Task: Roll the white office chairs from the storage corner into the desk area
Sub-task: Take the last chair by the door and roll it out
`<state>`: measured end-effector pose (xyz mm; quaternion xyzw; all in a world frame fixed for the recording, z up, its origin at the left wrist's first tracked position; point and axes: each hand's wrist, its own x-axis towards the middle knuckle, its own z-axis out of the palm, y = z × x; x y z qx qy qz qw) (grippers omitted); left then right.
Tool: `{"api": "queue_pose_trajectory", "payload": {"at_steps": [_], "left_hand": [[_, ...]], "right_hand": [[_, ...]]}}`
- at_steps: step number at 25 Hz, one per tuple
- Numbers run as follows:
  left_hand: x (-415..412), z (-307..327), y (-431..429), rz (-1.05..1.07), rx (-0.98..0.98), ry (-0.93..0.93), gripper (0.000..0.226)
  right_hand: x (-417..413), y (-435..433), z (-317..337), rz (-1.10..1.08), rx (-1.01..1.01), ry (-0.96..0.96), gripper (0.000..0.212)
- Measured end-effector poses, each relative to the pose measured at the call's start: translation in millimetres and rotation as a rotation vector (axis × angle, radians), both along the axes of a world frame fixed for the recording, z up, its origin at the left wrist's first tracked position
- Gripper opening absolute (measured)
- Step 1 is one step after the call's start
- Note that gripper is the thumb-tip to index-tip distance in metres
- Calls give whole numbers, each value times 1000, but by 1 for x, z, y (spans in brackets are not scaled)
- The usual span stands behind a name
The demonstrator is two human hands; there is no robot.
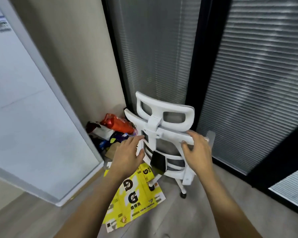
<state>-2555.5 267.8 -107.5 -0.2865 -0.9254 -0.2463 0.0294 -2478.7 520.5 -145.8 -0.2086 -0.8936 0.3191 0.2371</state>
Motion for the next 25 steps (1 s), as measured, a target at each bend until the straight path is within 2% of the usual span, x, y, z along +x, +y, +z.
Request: {"api": "queue_pose_trajectory", "payload": {"at_steps": [3,5,9,11,15,20,25], "left_hand": [[-68,-18,12,-2,-1,-48,65],[-105,-36,16,-27,-9,-74,64],[-183,-73,26,-68,-118,-86,73],[-197,-84,26,-115,-133,-51,65],[-195,-99,18,-281,-11,15,45],[-179,-106,40,-536,7,47,43],[-102,-107,79,-805,61,107,41]], "right_hand": [[-54,21,-24,-67,108,-290,55],[-69,26,-39,-71,162,-391,58],[-67,25,-62,-194,201,-327,58],[-53,14,-65,-232,222,-317,58],[-14,-29,-61,-378,159,-339,54],[44,-78,-50,-606,113,-371,56],[145,-118,-59,-868,108,-359,60]]}}
